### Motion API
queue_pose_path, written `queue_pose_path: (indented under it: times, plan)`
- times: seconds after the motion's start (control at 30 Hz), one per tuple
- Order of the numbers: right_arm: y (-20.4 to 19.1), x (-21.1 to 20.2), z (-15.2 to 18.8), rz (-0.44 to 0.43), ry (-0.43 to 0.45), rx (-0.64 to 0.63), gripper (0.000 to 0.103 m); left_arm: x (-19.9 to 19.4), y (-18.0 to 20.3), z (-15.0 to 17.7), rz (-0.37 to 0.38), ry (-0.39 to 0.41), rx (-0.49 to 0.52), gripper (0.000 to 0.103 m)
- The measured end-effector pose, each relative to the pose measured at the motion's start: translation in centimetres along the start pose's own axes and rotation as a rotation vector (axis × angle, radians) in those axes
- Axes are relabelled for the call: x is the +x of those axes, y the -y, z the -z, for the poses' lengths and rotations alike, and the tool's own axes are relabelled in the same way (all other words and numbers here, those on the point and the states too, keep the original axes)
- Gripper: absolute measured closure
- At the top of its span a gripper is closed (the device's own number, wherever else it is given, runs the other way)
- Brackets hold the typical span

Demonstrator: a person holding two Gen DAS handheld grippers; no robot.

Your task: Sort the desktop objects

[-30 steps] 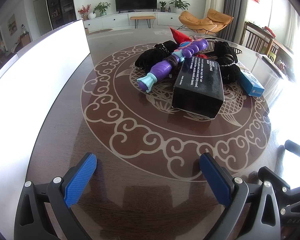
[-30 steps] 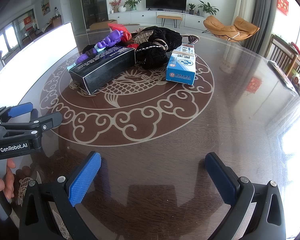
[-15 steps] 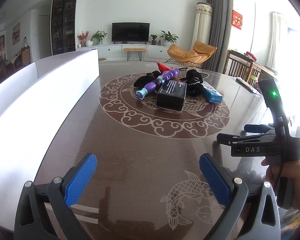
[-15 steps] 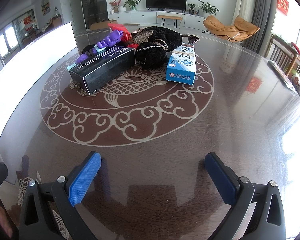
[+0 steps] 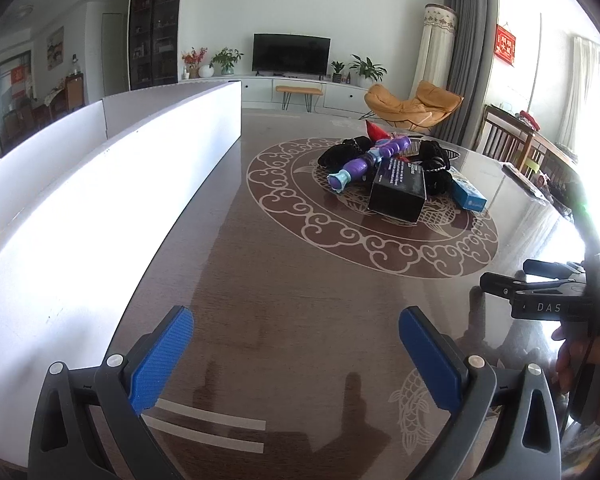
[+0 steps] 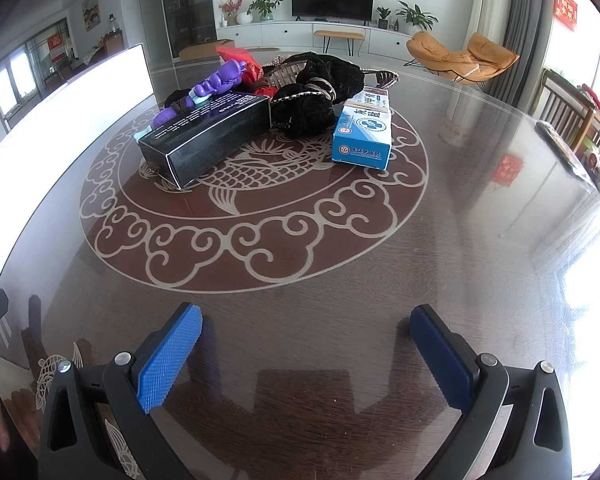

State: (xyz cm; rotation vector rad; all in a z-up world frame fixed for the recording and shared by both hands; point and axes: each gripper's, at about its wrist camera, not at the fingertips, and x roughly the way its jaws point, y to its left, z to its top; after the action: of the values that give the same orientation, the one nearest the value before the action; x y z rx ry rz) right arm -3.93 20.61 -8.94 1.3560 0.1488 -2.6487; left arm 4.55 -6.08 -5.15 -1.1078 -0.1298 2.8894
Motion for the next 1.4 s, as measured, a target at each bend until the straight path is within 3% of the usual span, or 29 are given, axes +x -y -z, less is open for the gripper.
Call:
queue_pose_path:
  times: [0.07, 0.13, 0.23, 0.3, 0.37, 0.47, 0.53, 0.67, 0.87, 1.1, 1.4]
  plan:
    - [0.1, -0.2, 0.0, -0.016, 0.008, 0.003, 0.000, 0.0, 0.2, 0.0, -0.003, 0.007, 0.008, 0.000]
    - [-0.2, -1.3, -0.5, -0.059, 0.070, 0.022, 0.000, -0.3, 0.4, 0.1, -0.016, 0.022, 0.019, 0.000]
    - [-2.8, -2.7, -3.6, -0.146, 0.130, -0.001, 0.000, -0.3, 0.5, 0.1, -0.013, 0.032, 0.012, 0.000]
    - [-5.6, -1.6, -6.5, -0.164, 0.075, -0.057, 0.000, -0.1, 0.3, 0.1, -0.010, 0.023, 0.005, 0.000]
    - [-8.0, 0.5, -9.1, -0.115, 0.020, -0.086, 0.000, 0.0, 0.2, 0.2, -0.017, 0.019, 0.001, 0.000]
    - [-9.7, 3.5, -11.8, -0.069, 0.002, -0.046, 0.000, -0.4, -0.1, 0.5, -0.021, 0.033, -0.011, 0.000]
    - [-10.0, 6.1, -13.0, -0.031, -0.068, -0.004, 0.000, -0.5, -0.1, 0.6, -0.021, 0.037, -0.013, 0.000]
    - [-9.7, 8.9, -13.4, 0.016, -0.145, 0.083, 0.000, -0.4, 0.0, 0.4, -0.029, 0.038, -0.006, 0.000]
    - [-9.6, 9.2, -12.8, 0.028, -0.104, 0.055, 0.000, -0.4, -0.1, 0.0, 0.005, 0.043, -0.024, 0.000]
    - [-9.2, 9.2, -12.6, 0.002, -0.120, 0.014, 0.000, -0.3, 0.2, 0.1, 0.001, 0.037, -0.008, 0.000]
    - [-9.2, 8.3, -11.8, -0.021, -0.079, -0.020, 0.002, 0.4, 0.0, 0.3, 0.003, 0.015, -0.015, 0.000]
